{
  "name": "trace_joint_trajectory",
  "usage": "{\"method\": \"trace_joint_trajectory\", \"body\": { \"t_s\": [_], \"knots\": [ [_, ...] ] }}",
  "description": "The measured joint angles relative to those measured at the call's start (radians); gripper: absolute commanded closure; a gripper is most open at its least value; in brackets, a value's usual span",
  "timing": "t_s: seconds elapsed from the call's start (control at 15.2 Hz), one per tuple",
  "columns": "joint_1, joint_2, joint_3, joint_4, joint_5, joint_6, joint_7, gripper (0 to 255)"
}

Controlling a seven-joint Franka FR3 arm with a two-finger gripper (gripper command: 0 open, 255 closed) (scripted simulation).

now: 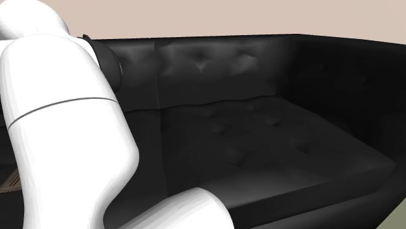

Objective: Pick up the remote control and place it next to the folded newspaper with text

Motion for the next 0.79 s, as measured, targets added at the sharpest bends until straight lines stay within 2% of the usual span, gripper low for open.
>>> {"method": "trace_joint_trajectory", "body": {
  "t_s": [0.2,0.26,0.66,0.79],
  "knots": [
    [0.000,0.000,0.000,-0.001,0.000,0.001,0.000,255],
    [0.000,0.000,0.000,-0.001,0.000,0.001,0.000,0],
    [0.000,-0.001,0.000,-0.001,0.000,0.001,0.000,0],
    [0.001,0.007,0.000,0.050,0.000,-0.041,-0.002,0]
  ]
}}
